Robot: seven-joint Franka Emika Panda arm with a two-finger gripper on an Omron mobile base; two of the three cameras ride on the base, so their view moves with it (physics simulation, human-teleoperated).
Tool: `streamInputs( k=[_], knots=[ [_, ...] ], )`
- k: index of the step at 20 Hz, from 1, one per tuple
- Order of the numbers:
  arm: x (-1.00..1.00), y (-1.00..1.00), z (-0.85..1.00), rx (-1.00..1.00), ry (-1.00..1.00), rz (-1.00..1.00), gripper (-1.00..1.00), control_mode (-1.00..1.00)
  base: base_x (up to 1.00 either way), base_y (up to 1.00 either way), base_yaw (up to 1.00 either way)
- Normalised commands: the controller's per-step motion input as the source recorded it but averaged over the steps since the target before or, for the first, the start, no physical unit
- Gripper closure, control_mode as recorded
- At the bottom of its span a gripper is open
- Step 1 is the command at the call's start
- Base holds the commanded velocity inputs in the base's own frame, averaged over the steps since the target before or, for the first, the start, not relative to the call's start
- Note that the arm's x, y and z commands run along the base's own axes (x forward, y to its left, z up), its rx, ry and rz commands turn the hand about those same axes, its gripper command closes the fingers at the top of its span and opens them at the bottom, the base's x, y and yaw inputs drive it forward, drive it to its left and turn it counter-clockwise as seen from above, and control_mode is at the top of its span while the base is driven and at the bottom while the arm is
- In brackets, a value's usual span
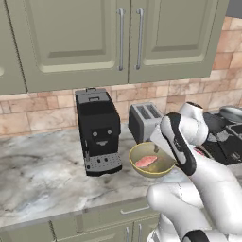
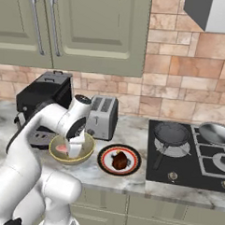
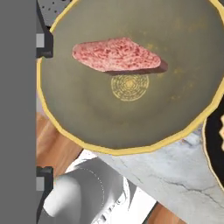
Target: Place one of the steaks on the plate and the other in the bowl. Then place the bowl in the fridge.
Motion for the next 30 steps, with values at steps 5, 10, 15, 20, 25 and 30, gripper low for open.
streamInputs(
  k=[5, 10, 15, 20, 25, 30],
  knots=[
    [-0.59, 0.0, 0.55, -0.18, -0.25, 0.28, -1.0, -1.0, 0.0, 0.0, 0.0],
    [-0.31, 0.0, 0.44, -0.22, -0.31, 0.26, -1.0, -1.0, 0.0, 0.0, 0.0],
    [-0.16, 0.0, 0.58, -0.16, -0.34, 0.17, -1.0, -1.0, 0.0, 0.0, 0.0],
    [-0.03, 0.03, 0.56, -0.05, -0.06, 0.13, -1.0, -1.0, 0.0, 0.0, 0.0],
    [-0.29, 0.02, 0.42, -0.11, -0.16, 0.22, -1.0, -1.0, 0.0, 0.0, 0.0],
    [-0.04, 0.0, 0.08, -0.03, -0.02, 0.03, -1.0, 1.0, -0.11, -0.28, 0.02]
  ],
)
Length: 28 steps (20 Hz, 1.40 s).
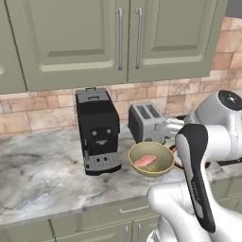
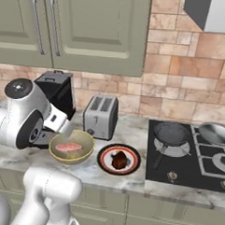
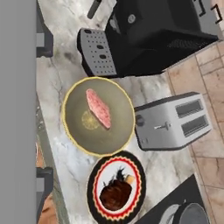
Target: Place one of the steaks on the plate and the other in the bowl. Then place the bowl in the fridge.
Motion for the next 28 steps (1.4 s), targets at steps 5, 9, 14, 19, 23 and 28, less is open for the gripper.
streamInputs(
  k=[5, 9, 14, 19, 23, 28],
  knots=[
    [0.0, 0.0, 0.0, 0.0, 0.0, 0.0, -1.0, 1.0, -0.17, -0.82, -0.33],
    [0.0, 0.0, 0.0, 0.0, 0.0, 0.0, -1.0, 1.0, -0.12, -0.79, -0.61],
    [0.0, 0.0, 0.0, 0.0, 0.0, 0.0, -1.0, 1.0, -0.29, -0.37, -0.74],
    [0.0, 0.0, 0.0, 0.0, 0.0, 0.0, -1.0, 1.0, -0.84, -0.37, -0.59],
    [0.0, 0.0, 0.0, 0.0, 0.0, 0.0, -1.0, 1.0, -0.17, -0.93, -0.51],
    [0.0, 0.0, 0.0, 0.0, 0.0, 0.0, -1.0, 1.0, 0.01, -0.87, -0.62]
  ],
)
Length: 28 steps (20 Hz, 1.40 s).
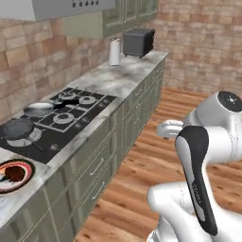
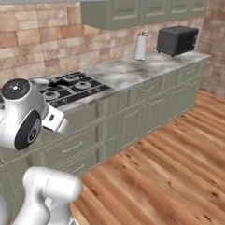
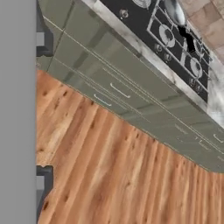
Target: Place one of the steaks on the plate and the other in the bowl. Then place the bowl in the fridge.
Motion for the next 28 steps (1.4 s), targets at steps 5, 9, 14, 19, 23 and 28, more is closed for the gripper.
streamInputs(
  k=[5, 9, 14, 19, 23, 28],
  knots=[
    [0.0, 0.0, 0.0, 0.0, 0.0, 0.0, -1.0, 1.0, 0.0, -0.1, -0.96],
    [0.0, 0.0, 0.0, 0.0, 0.0, 0.0, -1.0, 1.0, 0.0, 0.0, -0.99],
    [0.0, 0.0, 0.0, 0.0, 0.0, 0.0, -1.0, 1.0, 0.0, 0.0, -0.98],
    [0.0, 0.0, 0.0, 0.0, 0.0, 0.0, -1.0, 1.0, 0.0, 0.0, -0.97],
    [0.0, 0.0, 0.0, 0.0, 0.0, 0.0, -1.0, 1.0, 0.0, -0.03, -0.94],
    [0.0, 0.0, 0.0, 0.0, 0.0, 0.0, -1.0, 1.0, 0.0, 0.0, -0.96]
  ],
)
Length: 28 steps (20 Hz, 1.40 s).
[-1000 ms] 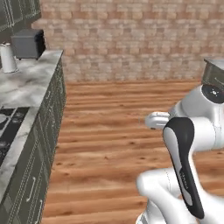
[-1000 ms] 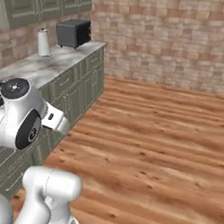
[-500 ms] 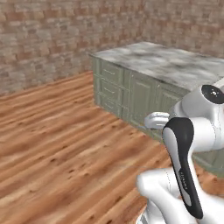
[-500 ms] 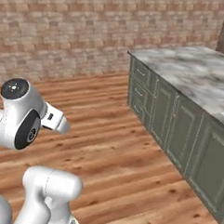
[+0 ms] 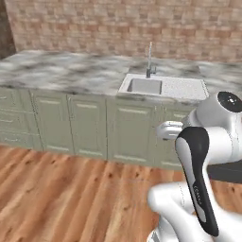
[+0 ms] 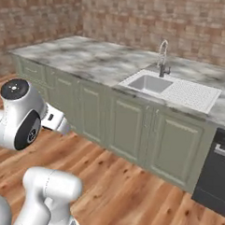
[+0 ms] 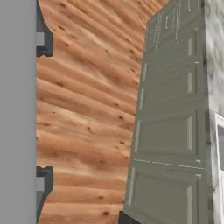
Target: Place one of the steaks on the plate and the other in the bowl. Then place the bowl in the fridge.
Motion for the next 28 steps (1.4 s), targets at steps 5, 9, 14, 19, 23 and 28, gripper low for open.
streamInputs(
  k=[5, 9, 14, 19, 23, 28],
  knots=[
    [0.0, 0.0, 0.0, 0.0, 0.0, 0.0, -1.0, 1.0, 0.0, 0.0, -0.99],
    [0.0, 0.0, 0.0, 0.0, 0.0, 0.0, -1.0, 1.0, 0.27, 0.0, -0.86],
    [0.0, 0.0, 0.0, 0.0, 0.0, 0.0, -1.0, 1.0, 0.28, 0.0, -0.85],
    [0.0, 0.0, 0.0, 0.0, 0.0, 0.0, -1.0, 1.0, 0.75, -0.02, -0.58],
    [0.0, 0.0, 0.0, 0.0, 0.0, 0.0, -1.0, 1.0, 1.0, -0.6, -0.04],
    [0.0, 0.0, 0.0, 0.0, 0.0, 0.0, -1.0, 1.0, 1.0, -0.85, 0.11]
  ],
)
